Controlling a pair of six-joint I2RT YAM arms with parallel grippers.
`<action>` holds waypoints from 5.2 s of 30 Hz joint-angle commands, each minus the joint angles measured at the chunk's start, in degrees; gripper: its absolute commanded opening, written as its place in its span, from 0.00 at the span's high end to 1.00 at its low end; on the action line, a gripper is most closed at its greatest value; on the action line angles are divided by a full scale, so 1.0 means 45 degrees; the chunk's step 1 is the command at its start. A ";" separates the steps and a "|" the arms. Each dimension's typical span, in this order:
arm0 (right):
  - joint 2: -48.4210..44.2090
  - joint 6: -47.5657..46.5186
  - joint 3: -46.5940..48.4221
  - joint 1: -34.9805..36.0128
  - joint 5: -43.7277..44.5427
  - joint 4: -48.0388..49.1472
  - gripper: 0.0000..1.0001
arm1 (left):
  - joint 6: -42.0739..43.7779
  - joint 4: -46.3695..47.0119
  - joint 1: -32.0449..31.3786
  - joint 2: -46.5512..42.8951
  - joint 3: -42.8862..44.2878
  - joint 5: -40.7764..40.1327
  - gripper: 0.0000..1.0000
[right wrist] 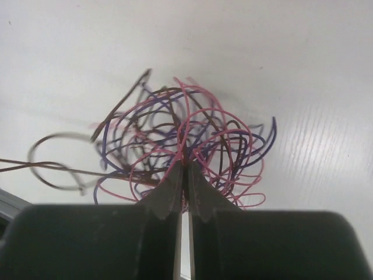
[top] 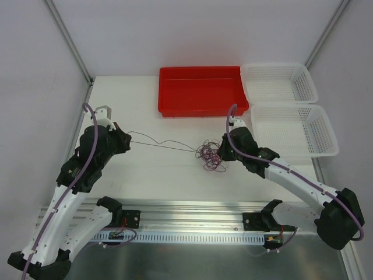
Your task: Untangle the cables
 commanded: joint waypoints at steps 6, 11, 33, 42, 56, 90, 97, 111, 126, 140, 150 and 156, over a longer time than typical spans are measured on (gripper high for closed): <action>-0.0015 -0.0034 0.0081 -0.0248 0.0617 -0.1725 0.99 | 0.1764 -0.0686 0.0113 -0.0562 0.0674 -0.3353 1.00; 0.0297 0.0161 0.0237 -0.0229 0.0986 -0.2074 0.99 | 0.1491 -0.0647 0.0114 -0.0211 -0.0811 -0.4093 1.00; 0.4610 -0.1616 0.5665 0.5082 0.2548 -0.3288 0.47 | 0.1764 -0.0315 0.0114 0.0747 -0.2162 -0.3118 1.00; 0.7598 -0.1616 0.6682 0.5357 0.3368 -0.2975 0.48 | 0.1783 -0.0315 0.0114 0.0708 -0.2220 -0.3216 1.00; 0.8270 -0.1187 0.5688 0.4831 0.5889 -0.3112 0.90 | 0.1764 -0.0334 0.0153 0.0571 -0.2279 -0.3782 1.00; -0.0760 -0.1170 0.1724 -0.0366 -0.0085 -0.2255 0.97 | 0.1489 -0.0511 0.3004 0.1079 -0.2122 -0.3120 1.00; 0.0533 -0.0932 0.1623 -0.0152 -0.0927 -0.1861 0.47 | 0.1802 -0.0081 0.3004 0.0826 -0.2240 -0.2085 1.00; 0.0508 -0.3004 0.2561 0.2913 -0.3483 0.0358 0.11 | 0.3287 0.2652 0.2985 -0.0424 -0.2883 0.5939 1.00; 0.5159 -0.2612 0.4826 0.4673 -0.4462 0.5032 0.14 | 0.3580 0.3240 0.2653 -0.0757 -0.3216 0.9185 1.00; 0.6998 -0.2983 0.6175 0.4713 -0.4171 0.4937 0.95 | 0.3522 0.3259 0.2496 -0.0952 -0.3275 0.9012 1.00; 0.5298 -0.4136 0.7423 0.4537 -0.2140 0.1774 0.99 | 0.3404 0.3357 0.2496 -0.1655 -0.3392 0.8113 0.21; 0.4538 -0.4409 0.9317 0.3835 -0.0265 -0.0531 0.99 | 0.3424 0.3513 0.2497 -0.2572 -0.3509 0.7488 0.01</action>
